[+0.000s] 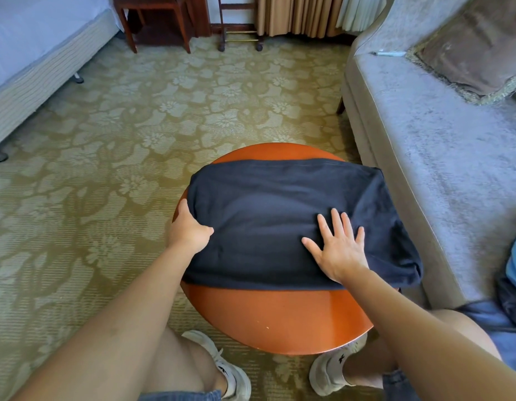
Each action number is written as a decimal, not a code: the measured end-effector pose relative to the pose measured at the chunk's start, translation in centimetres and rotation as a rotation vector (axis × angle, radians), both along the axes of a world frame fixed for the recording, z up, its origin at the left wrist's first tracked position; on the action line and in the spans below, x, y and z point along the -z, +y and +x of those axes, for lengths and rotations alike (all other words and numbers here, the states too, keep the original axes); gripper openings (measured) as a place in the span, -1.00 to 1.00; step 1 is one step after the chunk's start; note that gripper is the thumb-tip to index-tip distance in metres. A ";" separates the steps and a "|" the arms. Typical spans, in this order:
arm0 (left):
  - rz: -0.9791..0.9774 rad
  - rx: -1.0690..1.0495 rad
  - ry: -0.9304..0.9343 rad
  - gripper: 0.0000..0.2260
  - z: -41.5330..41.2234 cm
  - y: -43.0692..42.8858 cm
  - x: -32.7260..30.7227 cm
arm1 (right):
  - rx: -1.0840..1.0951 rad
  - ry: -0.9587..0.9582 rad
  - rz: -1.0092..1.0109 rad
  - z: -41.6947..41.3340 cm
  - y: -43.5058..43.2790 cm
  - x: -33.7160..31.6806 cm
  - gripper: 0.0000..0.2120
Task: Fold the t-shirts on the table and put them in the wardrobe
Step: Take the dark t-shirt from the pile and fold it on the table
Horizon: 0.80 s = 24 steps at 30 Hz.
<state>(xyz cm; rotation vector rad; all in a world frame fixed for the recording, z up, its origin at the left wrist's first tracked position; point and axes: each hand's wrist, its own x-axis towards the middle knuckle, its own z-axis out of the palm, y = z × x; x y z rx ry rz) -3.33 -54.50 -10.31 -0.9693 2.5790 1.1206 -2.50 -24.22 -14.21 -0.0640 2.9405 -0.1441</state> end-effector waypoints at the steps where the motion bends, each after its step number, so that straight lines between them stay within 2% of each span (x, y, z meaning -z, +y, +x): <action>1: 0.034 0.020 0.025 -0.15 -0.1 0.0 -0.1 | 0.000 -0.001 0.004 0.0 0.0 0.1 -0.27; 4: 0.079 0.172 0.072 -0.21 0.5 0.2 -0.3 | -0.001 -0.018 0.019 0.0 -0.1 0.1 -0.25; 7: 0.051 0.251 0.118 -0.40 0.9 -0.1 0.2 | 0.002 -0.014 0.031 -0.1 -0.2 -0.1 -0.22; 10: 0.040 0.222 0.155 -0.59 1.1 -1.2 0.6 | 0.006 -0.024 0.033 0.1 -1.1 -0.2 -0.23; 12: 0.050 0.163 0.161 -0.64 1.3 -2.0 0.4 | -0.019 -0.046 0.028 0.0 -2.3 -0.3 -0.22; 14: 0.092 0.106 0.160 -0.63 1.3 -3.0 -0.3 | -0.059 -0.108 -0.026 -0.5 -3.2 -0.8 -0.22; 17: 0.222 0.058 0.162 -0.58 1.1 -4.2 -2.4 | -0.063 -0.185 -0.224 -1.1 -3.2 -2.2 -0.28; 19: 0.294 0.073 0.162 -0.52 0.8 -4.1 -4.2 | -0.044 -0.083 -0.283 -0.5 -2.1 -2.7 -0.34; 21: 0.338 0.124 0.159 -0.46 0.4 -3.1 -6.2 | -0.019 0.036 -0.246 0.7 -0.4 -2.5 -0.39; 24: 0.337 0.279 0.123 -0.38 -0.4 -0.3 -8.9 | 0.038 0.092 -0.235 2.5 2.7 -2.1 -0.46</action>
